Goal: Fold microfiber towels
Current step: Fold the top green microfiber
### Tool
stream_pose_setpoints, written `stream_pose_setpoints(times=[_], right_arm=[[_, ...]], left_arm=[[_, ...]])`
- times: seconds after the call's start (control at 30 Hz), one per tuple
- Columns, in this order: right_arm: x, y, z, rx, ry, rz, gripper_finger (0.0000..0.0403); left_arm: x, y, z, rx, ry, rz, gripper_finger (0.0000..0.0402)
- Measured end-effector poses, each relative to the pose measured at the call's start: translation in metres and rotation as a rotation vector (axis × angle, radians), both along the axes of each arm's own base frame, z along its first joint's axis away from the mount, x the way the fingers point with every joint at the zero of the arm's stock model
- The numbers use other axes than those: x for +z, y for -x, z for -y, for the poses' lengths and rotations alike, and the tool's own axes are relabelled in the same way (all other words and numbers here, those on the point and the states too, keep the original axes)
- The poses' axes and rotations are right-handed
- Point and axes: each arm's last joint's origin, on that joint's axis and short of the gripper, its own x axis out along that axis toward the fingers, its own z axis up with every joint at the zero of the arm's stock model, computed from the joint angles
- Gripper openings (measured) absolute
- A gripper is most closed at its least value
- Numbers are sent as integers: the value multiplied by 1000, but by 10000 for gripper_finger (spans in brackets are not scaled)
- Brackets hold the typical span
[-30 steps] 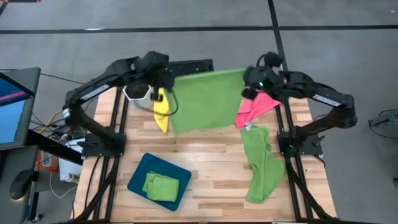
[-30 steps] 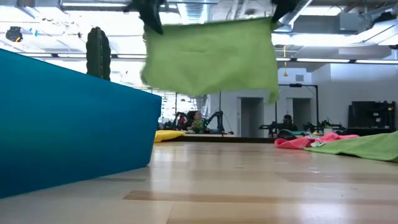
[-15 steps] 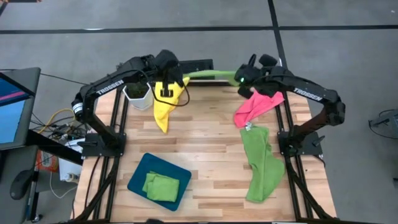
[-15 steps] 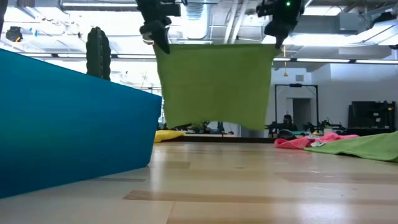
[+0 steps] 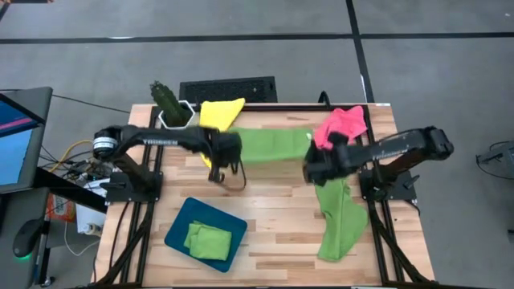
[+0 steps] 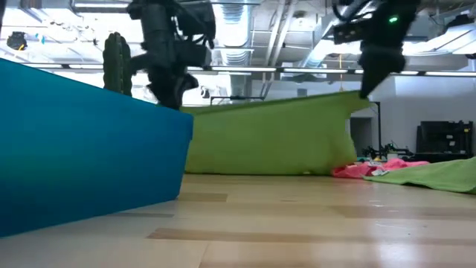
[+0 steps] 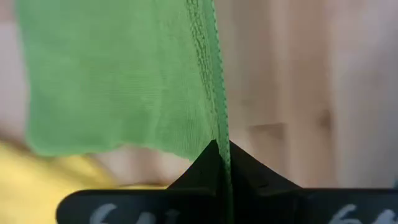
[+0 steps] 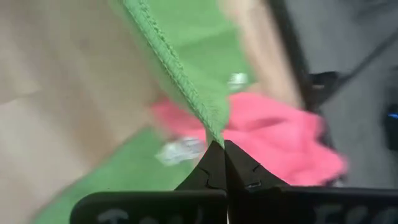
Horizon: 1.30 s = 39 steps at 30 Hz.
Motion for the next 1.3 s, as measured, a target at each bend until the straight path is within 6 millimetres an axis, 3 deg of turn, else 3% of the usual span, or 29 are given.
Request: stream_pose_setpoints(times=[0.17, 0.33, 0.53, 0.87, 1.0, 1.3], right_arm=[[-13, 3, -43, 79, -153, 79, 6], [-17, 10, -71, 124, -232, 125, 6], [-20, 14, -79, 137, -259, 133, 6], [-21, 13, -81, 140, -314, 120, 6], [-21, 11, -70, 145, -238, 100, 6], [-31, -4, -2, 75, -177, -2, 6]], left_arm=[[-24, 4, 53, -28, 24, -19, 0], [-29, 10, 89, -10, -62, -12, 0], [-27, 12, 95, -27, -181, 3, 0], [-27, 13, 99, -72, -147, -4, 0], [-26, 13, 96, -163, -188, -26, 0], [-26, 9, 50, -117, -281, -61, 0]])
